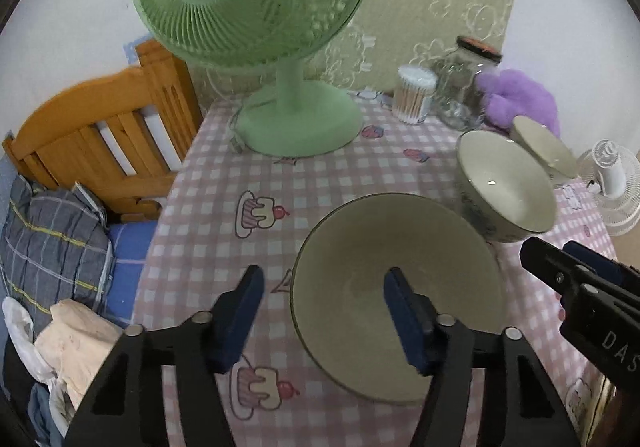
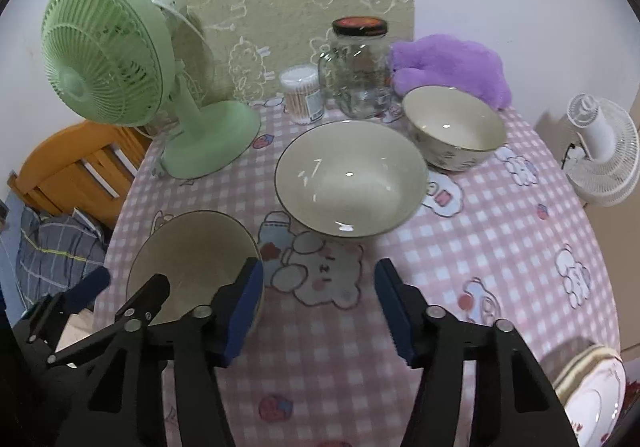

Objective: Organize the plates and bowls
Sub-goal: 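Close both tools on the rim of the large green-rimmed bowl, then carry the green-rimmed bowl with both tools toward the plate stack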

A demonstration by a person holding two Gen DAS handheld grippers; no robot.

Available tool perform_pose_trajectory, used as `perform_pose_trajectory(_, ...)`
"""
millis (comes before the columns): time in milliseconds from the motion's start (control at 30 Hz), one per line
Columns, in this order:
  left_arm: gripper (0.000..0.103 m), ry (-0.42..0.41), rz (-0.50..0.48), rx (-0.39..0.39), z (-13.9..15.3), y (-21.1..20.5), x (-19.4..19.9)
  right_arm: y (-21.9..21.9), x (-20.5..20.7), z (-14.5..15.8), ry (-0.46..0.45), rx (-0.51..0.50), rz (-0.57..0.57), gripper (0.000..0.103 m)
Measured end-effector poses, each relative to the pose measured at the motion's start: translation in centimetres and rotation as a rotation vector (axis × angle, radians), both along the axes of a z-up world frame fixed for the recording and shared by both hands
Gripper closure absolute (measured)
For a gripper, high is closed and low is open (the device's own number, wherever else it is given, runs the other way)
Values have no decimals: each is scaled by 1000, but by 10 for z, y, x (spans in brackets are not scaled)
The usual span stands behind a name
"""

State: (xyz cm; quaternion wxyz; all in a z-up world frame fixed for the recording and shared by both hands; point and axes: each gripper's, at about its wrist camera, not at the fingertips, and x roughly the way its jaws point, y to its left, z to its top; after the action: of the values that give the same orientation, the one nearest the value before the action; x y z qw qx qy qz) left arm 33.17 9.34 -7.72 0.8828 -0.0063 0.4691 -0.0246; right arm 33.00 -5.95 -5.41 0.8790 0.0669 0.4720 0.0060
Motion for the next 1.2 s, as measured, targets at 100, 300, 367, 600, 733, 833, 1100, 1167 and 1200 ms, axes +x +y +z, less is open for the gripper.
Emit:
perform_pose_trajectory(100, 52, 16, 0, -4, -9, -1, 7, 6, 10, -9, 16, 11, 17, 53)
perform_pose_trajectory(300, 61, 47, -15, -10, -22, -4, 15, 18, 25, -21, 39, 27, 52, 63)
perform_pose_trajectory(367, 63, 54, -14, -15, -24, -5, 17, 21, 28, -25, 48, 33, 62, 66)
perform_pose_trajectory(600, 75, 65, 4, -17, -27, -3, 21, 35, 35, -35, 71, 38, 104, 87)
perform_pose_trajectory(733, 81, 74, 25, -8, -26, -1, 21, 39, 35, -34, 69, 13, 113, 87)
perform_pose_trajectory(833, 82, 78, 32, 10, -26, -1, 20, 42, 34, -33, 70, -10, 115, 87)
perform_pose_trajectory(1100, 84, 84, -9, 4, -18, -8, 4, 35, 19, -26, 91, -23, 81, 87)
perform_pose_trajectory(1167, 84, 85, -21, 3, -16, -12, -2, 32, 11, -22, 91, -27, 70, 87)
perform_pose_trajectory(1200, 84, 86, -28, 3, -15, -14, -6, 29, 7, -21, 93, -27, 65, 87)
